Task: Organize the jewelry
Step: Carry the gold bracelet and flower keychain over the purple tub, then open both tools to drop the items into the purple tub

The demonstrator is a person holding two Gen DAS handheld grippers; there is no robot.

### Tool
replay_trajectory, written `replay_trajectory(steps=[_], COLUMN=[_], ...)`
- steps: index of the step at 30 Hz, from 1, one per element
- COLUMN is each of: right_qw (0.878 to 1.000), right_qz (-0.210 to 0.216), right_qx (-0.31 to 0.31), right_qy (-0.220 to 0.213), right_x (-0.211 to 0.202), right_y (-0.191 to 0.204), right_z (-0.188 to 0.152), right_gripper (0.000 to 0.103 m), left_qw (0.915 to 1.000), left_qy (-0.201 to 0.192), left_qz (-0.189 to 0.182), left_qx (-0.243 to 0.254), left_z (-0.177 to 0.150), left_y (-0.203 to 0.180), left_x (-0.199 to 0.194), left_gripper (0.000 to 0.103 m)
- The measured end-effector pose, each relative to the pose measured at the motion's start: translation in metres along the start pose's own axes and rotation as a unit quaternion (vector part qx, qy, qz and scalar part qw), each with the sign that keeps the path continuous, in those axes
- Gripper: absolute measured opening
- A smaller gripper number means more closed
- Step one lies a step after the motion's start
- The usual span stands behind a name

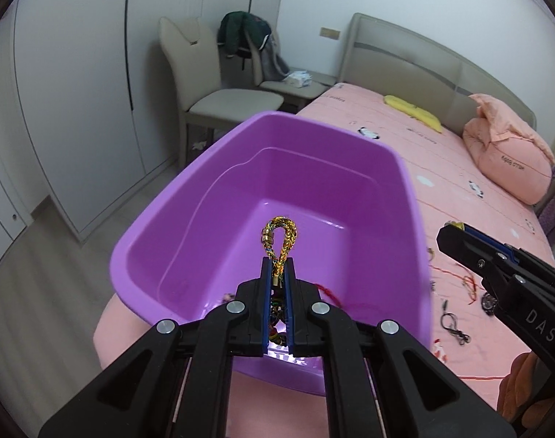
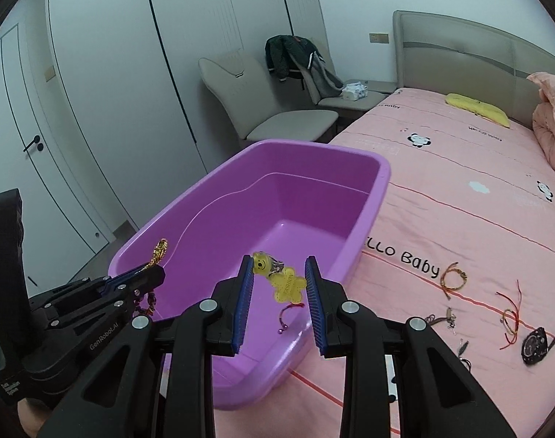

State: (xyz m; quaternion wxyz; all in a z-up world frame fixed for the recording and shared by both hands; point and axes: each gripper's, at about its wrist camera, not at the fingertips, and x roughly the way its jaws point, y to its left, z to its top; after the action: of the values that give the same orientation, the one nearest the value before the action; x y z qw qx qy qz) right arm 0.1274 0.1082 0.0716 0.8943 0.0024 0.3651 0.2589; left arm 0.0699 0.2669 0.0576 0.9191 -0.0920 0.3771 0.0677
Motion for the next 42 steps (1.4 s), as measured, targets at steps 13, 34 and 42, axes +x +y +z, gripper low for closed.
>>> replay_trajectory(steps=[13, 34, 42], right_qw=[0.998, 0.998, 0.999], right_qz=[-0.006, -0.031, -0.03], right_qx=[-0.009, -0.005, 0.001], right_qy=[0.069, 0.058, 0.044], right_x=[0.058, 0.051, 0.034], right_y=[0.015, 0.005, -0.003], right_z=[0.008, 0.013, 0.008], right_gripper=[0.028, 0.054, 0.054], left_qw=[0.9991, 0.9973, 0.9966], left_qy=[0.041, 0.03, 0.033], left_qz=[0.013, 0.063, 0.07], left_qx=[-0.002, -0.024, -0.028], left_z=[0.007, 0.01, 0.003], left_y=[0.018, 0.027, 0.025], left_x=[0.039, 0.03, 0.02], left_gripper=[0.007, 0.084, 0.085])
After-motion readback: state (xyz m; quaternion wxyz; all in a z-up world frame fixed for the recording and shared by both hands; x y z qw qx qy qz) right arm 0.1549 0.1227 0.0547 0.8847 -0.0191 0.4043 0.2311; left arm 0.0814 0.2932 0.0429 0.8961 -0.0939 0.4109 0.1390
